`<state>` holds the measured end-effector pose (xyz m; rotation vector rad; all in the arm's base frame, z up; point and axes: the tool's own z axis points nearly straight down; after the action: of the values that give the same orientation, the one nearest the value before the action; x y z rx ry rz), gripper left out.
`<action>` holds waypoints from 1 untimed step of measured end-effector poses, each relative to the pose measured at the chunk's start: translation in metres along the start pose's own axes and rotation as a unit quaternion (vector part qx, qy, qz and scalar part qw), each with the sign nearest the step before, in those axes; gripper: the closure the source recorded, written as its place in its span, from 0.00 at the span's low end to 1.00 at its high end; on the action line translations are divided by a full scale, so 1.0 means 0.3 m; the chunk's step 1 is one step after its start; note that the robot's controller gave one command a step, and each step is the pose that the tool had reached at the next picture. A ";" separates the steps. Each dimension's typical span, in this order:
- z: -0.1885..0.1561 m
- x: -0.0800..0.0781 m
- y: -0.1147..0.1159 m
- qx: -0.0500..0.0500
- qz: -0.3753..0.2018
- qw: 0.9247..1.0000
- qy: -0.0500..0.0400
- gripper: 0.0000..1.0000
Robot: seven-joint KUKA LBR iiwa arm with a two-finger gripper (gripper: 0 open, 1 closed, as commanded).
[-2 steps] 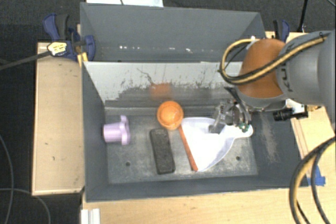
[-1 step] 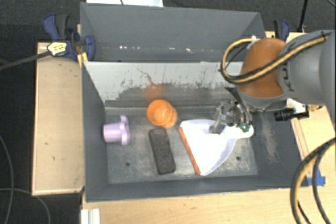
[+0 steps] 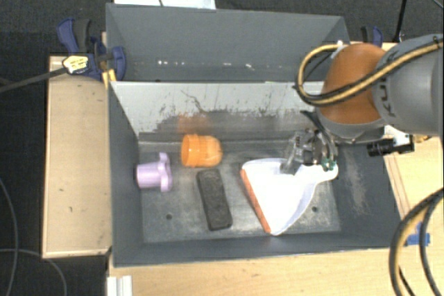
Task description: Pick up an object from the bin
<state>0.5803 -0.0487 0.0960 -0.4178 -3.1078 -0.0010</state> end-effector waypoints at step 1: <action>-0.053 -0.007 0.001 0.000 0.000 1.000 -0.003 1.00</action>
Offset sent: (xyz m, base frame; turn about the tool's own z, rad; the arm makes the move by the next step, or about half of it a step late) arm 0.0001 0.0000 0.0061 0.0000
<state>0.5826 -0.0489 0.1120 -0.4172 -3.1147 -0.0010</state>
